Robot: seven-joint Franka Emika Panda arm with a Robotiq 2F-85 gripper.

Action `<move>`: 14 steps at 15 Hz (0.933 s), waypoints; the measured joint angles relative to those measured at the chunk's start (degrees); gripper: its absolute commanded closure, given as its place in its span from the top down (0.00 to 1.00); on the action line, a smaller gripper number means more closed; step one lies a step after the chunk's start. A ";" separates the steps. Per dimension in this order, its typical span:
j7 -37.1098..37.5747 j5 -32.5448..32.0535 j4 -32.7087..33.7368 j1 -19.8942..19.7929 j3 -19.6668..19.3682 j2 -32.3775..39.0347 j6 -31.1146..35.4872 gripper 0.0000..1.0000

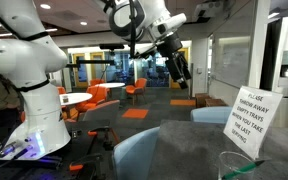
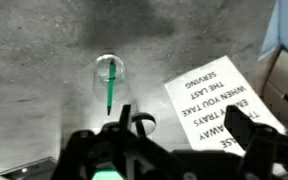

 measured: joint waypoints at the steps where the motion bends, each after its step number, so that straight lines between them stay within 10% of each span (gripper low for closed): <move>1: 3.33 -3.67 1.97 -2.51 0.89 3.26 0.68 1.00; 6: 19.66 -21.44 12.94 -8.49 1.08 16.39 0.01 0.56; 14: 25.04 -19.55 25.37 -0.88 -6.10 31.73 -2.48 0.47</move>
